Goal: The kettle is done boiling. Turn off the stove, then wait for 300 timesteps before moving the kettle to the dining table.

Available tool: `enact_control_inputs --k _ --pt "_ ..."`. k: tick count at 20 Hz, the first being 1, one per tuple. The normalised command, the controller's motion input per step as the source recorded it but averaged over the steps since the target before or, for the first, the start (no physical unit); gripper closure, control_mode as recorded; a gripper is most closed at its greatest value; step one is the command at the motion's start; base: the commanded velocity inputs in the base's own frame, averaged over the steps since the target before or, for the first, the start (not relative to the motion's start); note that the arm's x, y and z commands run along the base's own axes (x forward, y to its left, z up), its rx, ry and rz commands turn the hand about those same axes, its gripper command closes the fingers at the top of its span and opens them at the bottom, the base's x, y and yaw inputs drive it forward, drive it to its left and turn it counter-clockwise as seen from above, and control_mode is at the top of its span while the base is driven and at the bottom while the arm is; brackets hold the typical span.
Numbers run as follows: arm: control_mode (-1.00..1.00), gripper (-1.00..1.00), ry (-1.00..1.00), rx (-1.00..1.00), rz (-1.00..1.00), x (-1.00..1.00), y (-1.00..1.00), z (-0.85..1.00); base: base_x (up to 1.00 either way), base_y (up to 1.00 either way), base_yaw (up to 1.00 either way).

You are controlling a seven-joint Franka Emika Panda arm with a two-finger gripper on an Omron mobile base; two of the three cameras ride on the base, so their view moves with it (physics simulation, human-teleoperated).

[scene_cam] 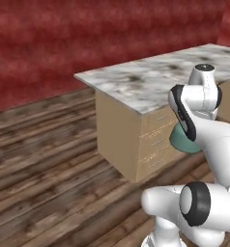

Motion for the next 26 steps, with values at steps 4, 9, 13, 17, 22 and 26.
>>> enact_control_inputs --k 4,9,13,17,22,26 --pt "1.00 1.00 0.00 0.00 0.00 0.00 0.00 0.00 0.51 0.82 -0.33" --pt "1.00 1.00 0.00 0.00 0.00 0.00 0.00 0.00 0.49 0.84 -0.33" --pt "1.00 1.00 0.00 0.00 0.00 0.00 0.00 0.00 0.54 0.82 -0.32" --pt "1.00 1.00 0.00 0.00 0.00 0.00 0.00 0.00 0.57 0.84 -0.32" --pt "1.00 1.00 0.00 0.00 0.00 0.00 0.00 0.00 0.59 0.87 -0.33" --pt "1.00 1.00 0.00 0.00 0.00 0.00 0.00 0.00 0.58 0.86 -0.33"
